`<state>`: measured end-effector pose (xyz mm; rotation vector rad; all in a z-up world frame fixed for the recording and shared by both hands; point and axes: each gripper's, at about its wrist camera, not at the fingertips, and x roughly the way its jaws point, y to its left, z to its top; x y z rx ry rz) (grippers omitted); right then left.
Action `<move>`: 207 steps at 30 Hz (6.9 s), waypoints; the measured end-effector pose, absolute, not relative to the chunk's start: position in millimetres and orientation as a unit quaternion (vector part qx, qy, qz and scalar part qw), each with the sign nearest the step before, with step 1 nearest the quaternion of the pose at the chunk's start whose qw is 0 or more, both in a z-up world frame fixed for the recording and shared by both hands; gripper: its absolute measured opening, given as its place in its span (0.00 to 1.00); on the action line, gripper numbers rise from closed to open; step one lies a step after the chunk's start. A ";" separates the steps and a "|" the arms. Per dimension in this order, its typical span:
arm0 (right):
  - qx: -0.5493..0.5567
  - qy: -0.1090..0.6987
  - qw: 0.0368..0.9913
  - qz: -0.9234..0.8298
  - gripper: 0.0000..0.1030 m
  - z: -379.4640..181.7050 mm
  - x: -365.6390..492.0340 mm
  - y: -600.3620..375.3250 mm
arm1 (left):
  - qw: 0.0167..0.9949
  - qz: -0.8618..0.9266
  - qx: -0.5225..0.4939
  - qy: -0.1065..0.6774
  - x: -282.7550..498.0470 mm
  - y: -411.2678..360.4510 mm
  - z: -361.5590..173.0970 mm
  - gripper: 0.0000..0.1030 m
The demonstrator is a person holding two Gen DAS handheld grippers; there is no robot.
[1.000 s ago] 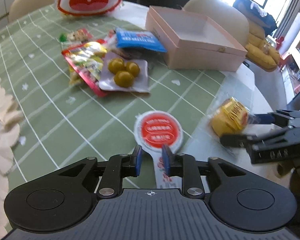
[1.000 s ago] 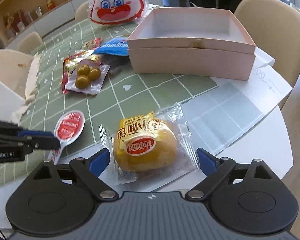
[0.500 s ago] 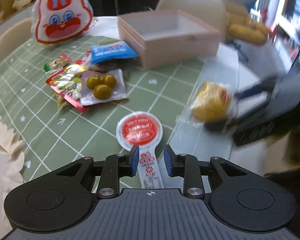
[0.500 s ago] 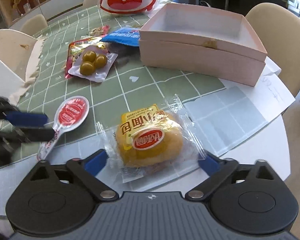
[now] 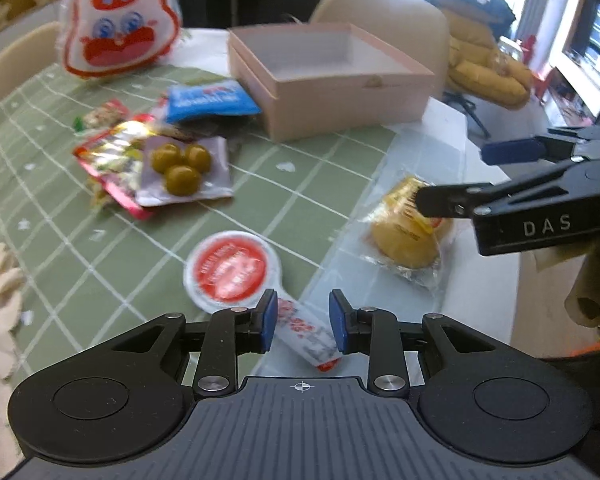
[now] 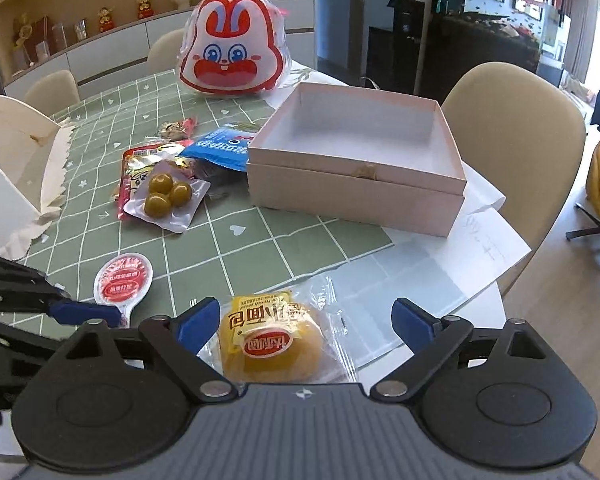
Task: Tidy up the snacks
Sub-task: 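Lift the bun with the right tool while the left tool carries the spoon packet toward the pink box, then lower the bun into the pink box with the right tool while the left tool releases the spoon packet inside, then grasp the red snack bag with the left tool while the right tool reaches toward the green-ball packet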
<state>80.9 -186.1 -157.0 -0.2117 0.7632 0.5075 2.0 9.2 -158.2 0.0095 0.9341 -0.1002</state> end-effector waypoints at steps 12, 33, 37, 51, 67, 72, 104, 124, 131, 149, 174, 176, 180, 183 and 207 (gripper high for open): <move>-0.116 0.359 0.886 0.269 0.91 -157.9 72.6 -181.1 | 0.879 0.020 -0.069 0.471 10.4 38.7 -168.8 0.36; -0.152 0.389 0.871 0.259 0.91 -184.4 79.0 -164.6 | 0.899 0.006 -0.072 0.433 30.2 54.1 -152.2 0.47; -0.164 0.380 0.871 0.264 0.91 -183.3 75.3 -162.4 | 0.893 -0.011 -0.017 0.451 39.3 40.7 -155.5 0.47; -0.154 0.381 0.868 0.280 0.88 -190.7 85.0 -154.2 | 0.886 0.032 -0.040 0.460 57.6 35.2 -180.0 0.49; -0.133 0.288 0.889 0.330 0.67 -90.5 92.4 -203.2 | 0.941 -0.029 -0.068 0.331 38.0 13.4 -97.2 0.27; -0.125 0.226 0.926 0.276 0.67 -17.2 146.3 -209.2 | 0.954 -0.082 -0.097 0.271 108.0 15.6 -25.5 0.27; -0.054 0.437 0.870 0.222 0.77 -121.7 305.0 -146.9 | 0.876 0.054 -0.160 0.451 138.5 77.9 -108.3 0.27; -0.156 0.338 0.847 0.379 0.77 -136.5 148.9 -61.3 | 0.863 0.147 -0.208 0.436 59.4 133.8 -134.3 0.27; -0.191 0.359 0.823 0.396 0.77 -175.2 150.0 -15.5 | 0.855 0.151 -0.253 0.426 42.6 157.4 -142.8 0.27; -0.188 0.416 0.775 0.437 0.26 -180.9 120.0 -60.4 | 0.860 0.113 -0.240 0.436 60.3 134.6 -144.9 0.27; -0.093 0.434 0.793 0.417 0.59 -178.8 200.7 -16.7 | 0.861 0.137 -0.228 0.435 72.1 159.9 -143.4 0.27; -0.099 0.425 0.801 0.411 0.59 -182.4 200.0 -10.7 | 0.859 0.139 -0.237 0.431 68.3 167.1 -145.5 0.27; -0.100 0.430 0.787 0.431 0.60 -186.9 196.8 -4.7 | 0.855 0.133 -0.271 0.422 62.3 182.8 -153.5 0.27; -0.110 0.436 0.764 0.462 0.62 -188.0 185.6 -0.4 | 0.856 0.113 -0.307 0.401 62.1 192.7 -160.4 0.27; -0.095 0.430 0.761 0.476 0.61 -183.4 165.4 -23.4 | 0.850 0.042 -0.334 0.406 67.6 181.8 -145.0 0.30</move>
